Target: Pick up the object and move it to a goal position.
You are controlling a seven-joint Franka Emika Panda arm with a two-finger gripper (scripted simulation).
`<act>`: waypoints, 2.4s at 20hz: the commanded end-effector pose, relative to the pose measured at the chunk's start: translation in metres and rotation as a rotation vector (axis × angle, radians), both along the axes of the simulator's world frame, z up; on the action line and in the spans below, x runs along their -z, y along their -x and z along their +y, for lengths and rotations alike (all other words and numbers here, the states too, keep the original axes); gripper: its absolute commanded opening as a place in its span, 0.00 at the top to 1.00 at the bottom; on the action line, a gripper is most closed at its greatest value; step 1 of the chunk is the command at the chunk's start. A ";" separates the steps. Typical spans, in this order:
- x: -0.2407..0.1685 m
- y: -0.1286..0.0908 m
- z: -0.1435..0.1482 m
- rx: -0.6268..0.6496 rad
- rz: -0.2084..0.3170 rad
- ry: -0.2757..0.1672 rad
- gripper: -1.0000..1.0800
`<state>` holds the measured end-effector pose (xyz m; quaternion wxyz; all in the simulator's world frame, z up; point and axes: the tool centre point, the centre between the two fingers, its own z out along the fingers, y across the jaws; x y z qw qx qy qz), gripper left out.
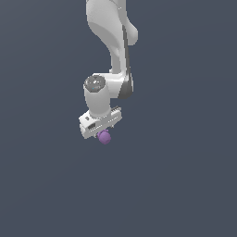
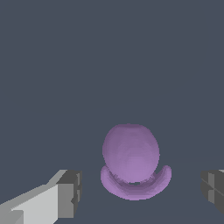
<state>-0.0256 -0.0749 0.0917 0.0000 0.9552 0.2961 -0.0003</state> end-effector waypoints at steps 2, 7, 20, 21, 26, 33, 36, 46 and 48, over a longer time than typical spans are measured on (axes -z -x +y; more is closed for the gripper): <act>0.002 0.000 -0.001 -0.014 -0.001 0.000 0.04; 0.005 0.001 -0.002 -0.010 0.000 0.000 0.04; 0.051 0.001 -0.002 -0.014 0.000 0.000 0.04; 0.052 0.001 -0.002 -0.014 0.000 0.000 0.04; 0.052 0.001 -0.002 -0.014 0.000 0.000 1.00; 0.051 0.001 -0.002 -0.014 -0.001 0.000 1.00; 0.049 0.001 -0.001 -0.014 -0.001 0.000 1.00; 0.011 0.008 0.018 -0.014 -0.001 0.001 1.00; -0.003 0.011 0.025 -0.014 -0.001 0.001 1.00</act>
